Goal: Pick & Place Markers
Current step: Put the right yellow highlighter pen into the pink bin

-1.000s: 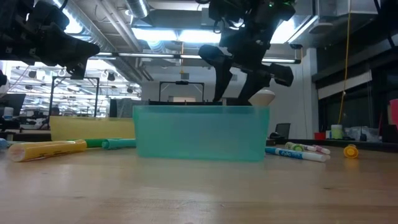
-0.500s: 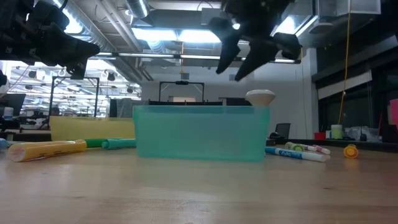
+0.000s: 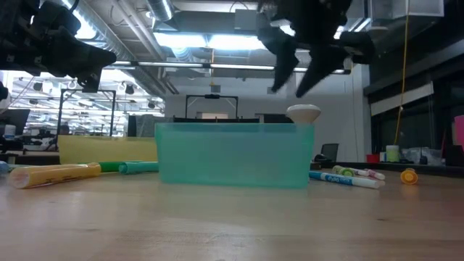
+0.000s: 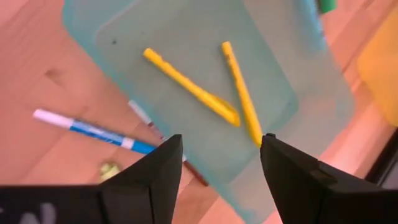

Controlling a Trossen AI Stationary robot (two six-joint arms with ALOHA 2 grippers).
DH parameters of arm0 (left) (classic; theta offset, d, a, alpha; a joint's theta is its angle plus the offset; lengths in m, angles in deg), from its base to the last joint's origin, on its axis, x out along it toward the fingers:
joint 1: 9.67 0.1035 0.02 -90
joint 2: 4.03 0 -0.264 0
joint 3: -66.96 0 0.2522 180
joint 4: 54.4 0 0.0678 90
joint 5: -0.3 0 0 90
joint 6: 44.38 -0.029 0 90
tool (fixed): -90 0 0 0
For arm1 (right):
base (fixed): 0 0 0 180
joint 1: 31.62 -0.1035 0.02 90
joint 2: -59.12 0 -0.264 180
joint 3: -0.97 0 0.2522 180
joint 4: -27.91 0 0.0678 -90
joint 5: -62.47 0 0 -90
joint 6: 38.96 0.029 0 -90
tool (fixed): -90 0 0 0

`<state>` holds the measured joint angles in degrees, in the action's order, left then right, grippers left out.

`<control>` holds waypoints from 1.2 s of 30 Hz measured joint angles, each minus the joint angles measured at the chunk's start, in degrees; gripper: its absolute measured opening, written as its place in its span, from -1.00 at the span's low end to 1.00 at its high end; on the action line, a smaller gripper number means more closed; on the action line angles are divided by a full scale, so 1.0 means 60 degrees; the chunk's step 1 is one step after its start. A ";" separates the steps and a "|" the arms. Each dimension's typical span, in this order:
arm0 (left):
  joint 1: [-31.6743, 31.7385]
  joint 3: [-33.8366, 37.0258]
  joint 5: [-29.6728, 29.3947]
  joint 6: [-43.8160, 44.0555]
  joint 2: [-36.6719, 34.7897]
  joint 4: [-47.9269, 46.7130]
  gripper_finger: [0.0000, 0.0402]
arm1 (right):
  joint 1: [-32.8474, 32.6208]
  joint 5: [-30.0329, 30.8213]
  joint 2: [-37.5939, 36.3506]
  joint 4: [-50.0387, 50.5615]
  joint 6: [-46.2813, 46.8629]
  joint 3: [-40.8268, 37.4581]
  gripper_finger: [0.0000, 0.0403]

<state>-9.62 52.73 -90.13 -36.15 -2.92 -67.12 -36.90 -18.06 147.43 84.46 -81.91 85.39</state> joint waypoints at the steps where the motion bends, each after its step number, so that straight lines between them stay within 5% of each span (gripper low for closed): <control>1: 0.0001 0.0000 0.0000 0.0000 0.0003 0.0000 -0.95 | -0.0030 0.0001 -0.0050 -0.0015 0.0006 -0.0114 0.05; 36: -0.0003 0.0000 0.0000 0.0000 -0.0001 0.0007 -0.96 | -0.0557 -0.0332 -0.3495 0.2154 0.0840 -0.3986 0.05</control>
<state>-9.64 52.73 -90.13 -36.15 -2.93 -67.07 -40.25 -20.05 126.46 97.39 -76.87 61.47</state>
